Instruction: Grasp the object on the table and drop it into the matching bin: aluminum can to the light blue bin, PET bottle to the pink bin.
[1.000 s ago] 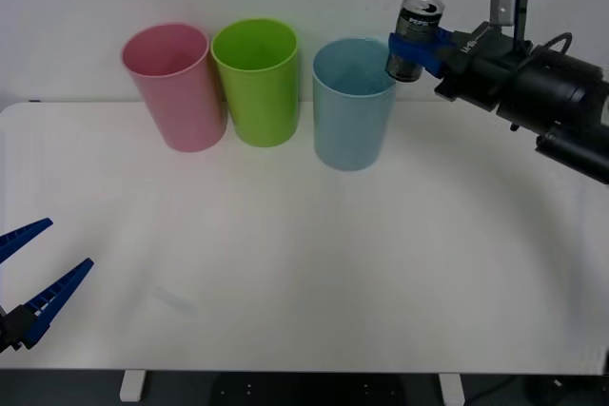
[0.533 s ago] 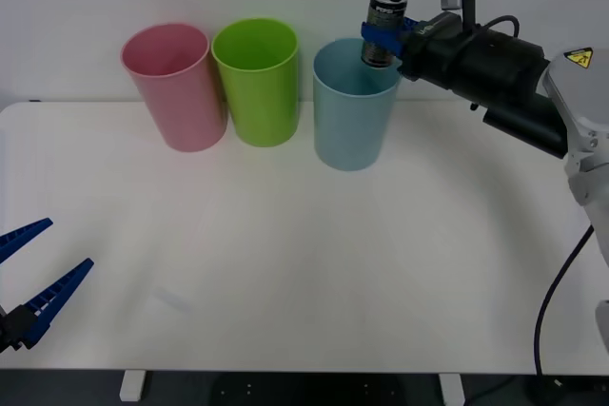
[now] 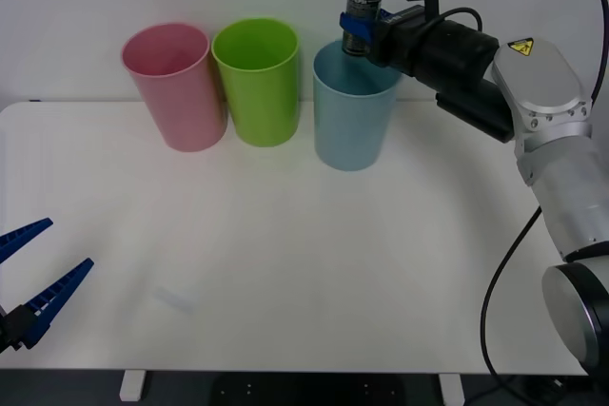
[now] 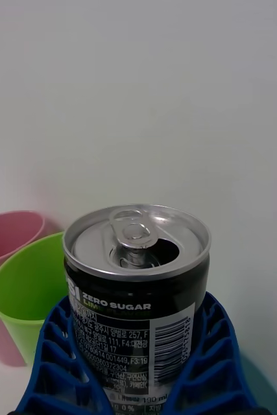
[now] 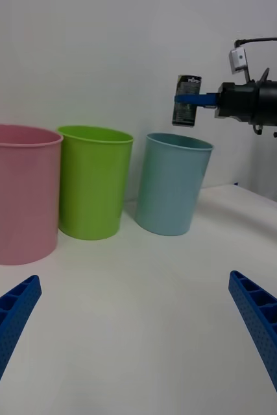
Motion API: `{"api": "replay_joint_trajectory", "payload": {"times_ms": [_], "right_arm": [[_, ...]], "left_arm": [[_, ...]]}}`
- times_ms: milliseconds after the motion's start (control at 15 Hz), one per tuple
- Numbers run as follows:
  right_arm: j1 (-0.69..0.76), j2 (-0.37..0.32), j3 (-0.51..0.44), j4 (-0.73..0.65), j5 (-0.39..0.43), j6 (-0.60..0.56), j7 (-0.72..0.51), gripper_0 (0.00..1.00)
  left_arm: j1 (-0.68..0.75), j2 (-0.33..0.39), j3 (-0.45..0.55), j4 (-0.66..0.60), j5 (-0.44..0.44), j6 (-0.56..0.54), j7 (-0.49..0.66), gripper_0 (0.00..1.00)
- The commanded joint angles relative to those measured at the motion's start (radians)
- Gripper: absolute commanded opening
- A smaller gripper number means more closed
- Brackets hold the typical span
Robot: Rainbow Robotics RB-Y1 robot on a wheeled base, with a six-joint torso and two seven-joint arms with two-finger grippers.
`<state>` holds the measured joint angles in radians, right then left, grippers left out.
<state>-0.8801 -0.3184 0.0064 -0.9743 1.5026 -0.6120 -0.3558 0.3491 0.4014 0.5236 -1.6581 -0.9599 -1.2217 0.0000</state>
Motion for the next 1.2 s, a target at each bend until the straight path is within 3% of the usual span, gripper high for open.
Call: {"api": "replay_joint_trajectory", "payload": {"times_ms": [67,333,400,533,1200], "right_arm": [[0.0,0.001,0.001,0.0,0.001,0.0,0.008,0.0],[0.0,0.001,0.001,0.0,-0.002,0.0,0.011,0.02],[0.001,0.001,0.001,0.0,-0.004,0.0,0.012,0.1],[-0.002,0.001,0.001,0.0,-0.004,-0.002,0.021,1.0],[0.012,0.001,-0.028,-0.009,-0.041,-0.06,0.046,1.0]], "left_arm": [[0.0,0.0,0.0,0.0,0.0,0.0,0.0,1.0],[0.0,0.0,0.0,0.0,0.0,0.0,0.0,1.0],[0.0,0.0,0.0,0.0,0.0,0.0,0.0,1.0],[0.0,0.0,0.0,0.0,0.0,0.0,0.0,1.0],[0.0,0.0,0.0,0.0,0.0,0.0,0.0,1.0]]}}
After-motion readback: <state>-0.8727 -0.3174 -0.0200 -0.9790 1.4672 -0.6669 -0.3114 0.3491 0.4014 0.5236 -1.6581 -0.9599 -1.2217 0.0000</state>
